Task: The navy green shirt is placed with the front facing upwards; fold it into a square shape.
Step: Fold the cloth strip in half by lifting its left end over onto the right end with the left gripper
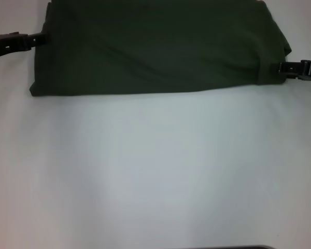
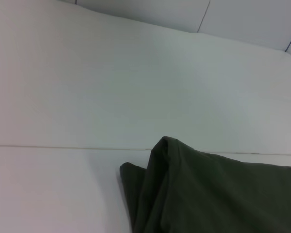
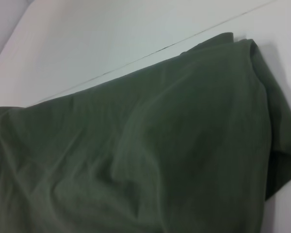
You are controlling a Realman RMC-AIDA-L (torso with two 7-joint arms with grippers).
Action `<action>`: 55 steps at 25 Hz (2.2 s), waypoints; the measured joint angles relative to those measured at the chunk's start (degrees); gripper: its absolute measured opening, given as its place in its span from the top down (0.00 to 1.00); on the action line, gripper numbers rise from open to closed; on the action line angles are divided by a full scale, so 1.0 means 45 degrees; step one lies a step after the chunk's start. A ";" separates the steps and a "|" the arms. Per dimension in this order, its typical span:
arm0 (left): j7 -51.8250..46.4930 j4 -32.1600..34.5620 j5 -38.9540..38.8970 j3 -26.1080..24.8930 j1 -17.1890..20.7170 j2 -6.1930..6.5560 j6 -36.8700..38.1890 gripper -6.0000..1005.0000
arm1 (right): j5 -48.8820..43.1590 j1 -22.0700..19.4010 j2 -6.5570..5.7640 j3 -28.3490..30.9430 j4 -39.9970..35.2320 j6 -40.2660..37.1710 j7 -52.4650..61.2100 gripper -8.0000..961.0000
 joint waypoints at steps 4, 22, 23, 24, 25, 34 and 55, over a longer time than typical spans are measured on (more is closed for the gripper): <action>0.0000 -0.0005 0.0001 0.0000 0.0006 0.0000 0.0000 0.07 | 0.0021 0.0056 0.0084 0.0007 0.0012 0.0051 -0.0151 0.28; -0.0018 -0.0033 0.0030 0.0002 -0.0045 0.0000 0.0002 0.07 | 0.0180 -0.0064 0.0162 0.0697 0.0173 0.0579 -0.0373 0.61; -0.0017 -0.0033 0.0030 0.0001 -0.0027 0.0000 0.0002 0.07 | 0.0181 -0.0066 0.0156 0.0707 0.0178 0.0580 -0.0386 0.69; -0.0017 -0.0033 0.0030 0.0001 -0.0027 0.0000 0.0002 0.07 | 0.0180 -0.0068 0.0155 0.0709 0.0181 0.0580 -0.0403 0.78; -0.0016 -0.0033 0.0030 0.0002 -0.0020 0.0000 0.0003 0.07 | 0.0180 -0.0069 0.0154 0.0710 0.0182 0.0580 -0.0426 0.80; -0.0011 -0.0033 0.0024 0.0001 0.0021 0.0020 0.0057 0.07 | 0.0179 -0.0128 0.0180 0.0712 0.0196 0.0573 -0.0560 0.99; -0.1356 0.0066 0.1702 0.0044 0.0203 0.0989 0.3099 0.07 | 0.0550 -0.0264 0.0085 0.0804 0.0090 0.0450 -0.0670 0.97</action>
